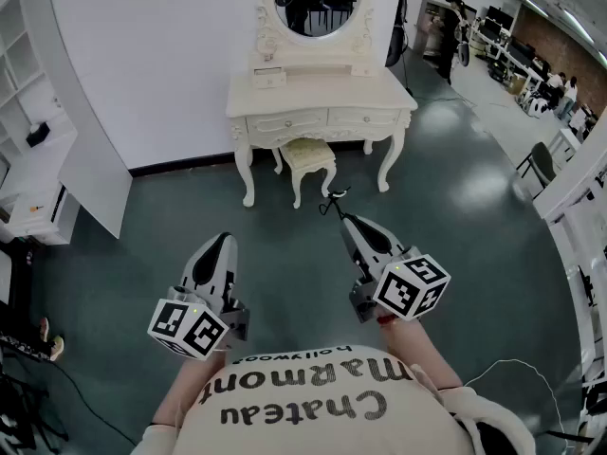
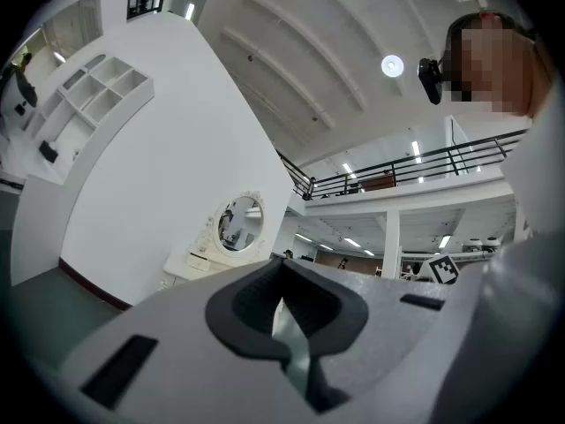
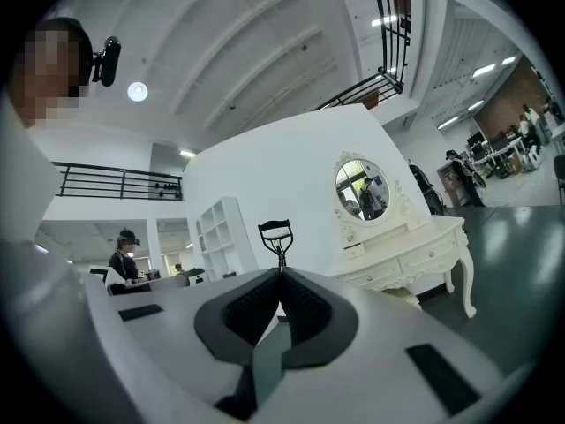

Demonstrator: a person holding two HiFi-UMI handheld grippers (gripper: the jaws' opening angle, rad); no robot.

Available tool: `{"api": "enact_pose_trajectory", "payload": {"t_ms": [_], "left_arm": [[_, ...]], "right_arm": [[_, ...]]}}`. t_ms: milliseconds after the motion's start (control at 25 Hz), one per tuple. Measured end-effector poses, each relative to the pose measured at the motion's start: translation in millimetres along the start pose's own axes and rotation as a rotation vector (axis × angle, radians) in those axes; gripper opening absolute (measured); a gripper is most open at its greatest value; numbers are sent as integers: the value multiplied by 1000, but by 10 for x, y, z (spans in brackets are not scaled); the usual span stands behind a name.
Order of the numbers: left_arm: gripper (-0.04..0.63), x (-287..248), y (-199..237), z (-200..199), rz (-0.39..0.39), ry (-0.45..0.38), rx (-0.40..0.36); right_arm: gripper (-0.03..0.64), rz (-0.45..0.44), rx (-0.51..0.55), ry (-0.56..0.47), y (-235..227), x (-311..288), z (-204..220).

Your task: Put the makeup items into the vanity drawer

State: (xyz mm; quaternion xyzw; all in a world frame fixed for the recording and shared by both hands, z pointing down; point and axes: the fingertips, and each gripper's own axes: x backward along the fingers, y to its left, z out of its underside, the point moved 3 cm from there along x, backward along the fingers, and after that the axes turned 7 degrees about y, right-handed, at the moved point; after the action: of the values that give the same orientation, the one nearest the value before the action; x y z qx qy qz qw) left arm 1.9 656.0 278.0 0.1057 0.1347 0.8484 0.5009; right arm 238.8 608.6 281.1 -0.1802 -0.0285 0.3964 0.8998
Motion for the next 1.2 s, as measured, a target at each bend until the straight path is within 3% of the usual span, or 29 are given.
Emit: {"api": "enact_pose_trajectory", "payload": {"t_ms": [520, 840, 1200], "left_arm": [[8, 250, 161, -103, 22, -14, 10], [8, 383, 256, 29, 64, 35, 34], [8, 391, 353, 99, 112, 15, 83]], "right_arm": [[31, 22, 13, -13, 311, -34, 63], [31, 56, -81, -24, 393, 5, 319], [31, 99, -38, 3, 401, -64, 394]]}}
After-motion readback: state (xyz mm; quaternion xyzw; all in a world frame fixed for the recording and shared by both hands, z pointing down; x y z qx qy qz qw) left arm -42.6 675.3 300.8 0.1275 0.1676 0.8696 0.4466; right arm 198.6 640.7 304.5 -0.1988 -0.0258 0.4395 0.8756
